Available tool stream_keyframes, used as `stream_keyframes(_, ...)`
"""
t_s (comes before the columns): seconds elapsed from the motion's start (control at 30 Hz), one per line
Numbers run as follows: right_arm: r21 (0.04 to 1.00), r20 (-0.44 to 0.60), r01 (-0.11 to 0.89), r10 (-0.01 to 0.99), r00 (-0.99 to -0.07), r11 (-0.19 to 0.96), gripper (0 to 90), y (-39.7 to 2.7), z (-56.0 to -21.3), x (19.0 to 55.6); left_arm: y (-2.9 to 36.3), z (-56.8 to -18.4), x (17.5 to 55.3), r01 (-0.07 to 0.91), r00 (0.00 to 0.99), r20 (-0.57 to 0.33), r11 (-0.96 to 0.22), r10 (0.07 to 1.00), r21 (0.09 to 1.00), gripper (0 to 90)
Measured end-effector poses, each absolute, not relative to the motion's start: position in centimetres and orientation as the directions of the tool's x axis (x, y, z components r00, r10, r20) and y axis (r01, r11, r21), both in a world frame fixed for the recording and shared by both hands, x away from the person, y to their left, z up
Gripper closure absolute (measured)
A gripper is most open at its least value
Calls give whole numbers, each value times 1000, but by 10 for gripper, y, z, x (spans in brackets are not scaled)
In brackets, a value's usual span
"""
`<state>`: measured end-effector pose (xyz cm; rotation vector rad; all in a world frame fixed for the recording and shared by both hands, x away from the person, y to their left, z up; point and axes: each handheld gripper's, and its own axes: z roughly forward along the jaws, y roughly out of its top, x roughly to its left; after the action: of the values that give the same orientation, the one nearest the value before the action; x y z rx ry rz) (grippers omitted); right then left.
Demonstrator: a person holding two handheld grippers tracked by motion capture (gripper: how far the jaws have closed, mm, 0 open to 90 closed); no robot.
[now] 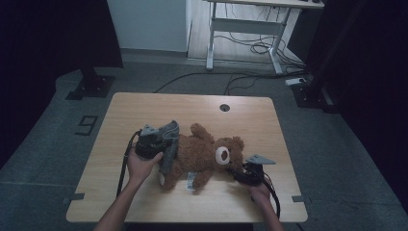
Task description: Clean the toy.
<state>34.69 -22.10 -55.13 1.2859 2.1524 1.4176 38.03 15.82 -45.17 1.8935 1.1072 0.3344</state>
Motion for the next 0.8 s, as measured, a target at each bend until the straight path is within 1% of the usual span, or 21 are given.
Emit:
stream_keyframes(0.1, 838, 240, 530, 783, -573, 131, 498, -221, -551, 347, 140, -440, 376, 530, 609, -193, -214, 769, 821, 800)
stream_keyframes(0.2, 837, 243, 531, 784, -571, 128, 498, -221, -551, 347, 111, -427, 371, 481, 666, -148, -270, 731, 834, 799)
stream_keyframes(0.37, 837, 243, 532, 783, -573, 130, 497, -221, -551, 347, 50, -417, 368, 422, 736, -87, -356, 671, 834, 799)
stream_keyframes(0.53, 837, 244, 532, 782, -573, 129, 496, -221, -551, 347, 6, -427, 378, 430, 758, -80, -404, 647, 807, 799)
stream_keyframes(0.63, 837, 246, 533, 782, -573, 127, 495, -221, -551, 347, 2, -445, 389, 451, 733, -30, -452, 680, 770, 797)
stream_keyframes(0.67, 837, 243, 531, 782, -574, 129, 495, -222, -551, 347, 6, -450, 392, 470, 722, -38, -450, 690, 760, 797)
stream_keyframes(0.7, 837, 244, 531, 782, -574, 129, 496, -222, -551, 347, 13, -457, 397, 498, 708, -68, -428, 703, 755, 797)
stream_keyframes(0.73, 837, 244, 532, 781, -575, 131, 495, -222, -551, 347, 23, -462, 400, 524, 697, -124, -383, 707, 761, 798)
stream_keyframes(0.77, 837, 243, 531, 780, -576, 131, 496, -222, -551, 347, 37, -465, 404, 559, 685, -212, -316, 697, 767, 800)
stream_keyframes(0.8, 839, 239, 527, 781, -577, 132, 495, -221, -551, 347, 43, -465, 405, 572, 678, -242, -291, 694, 766, 802)
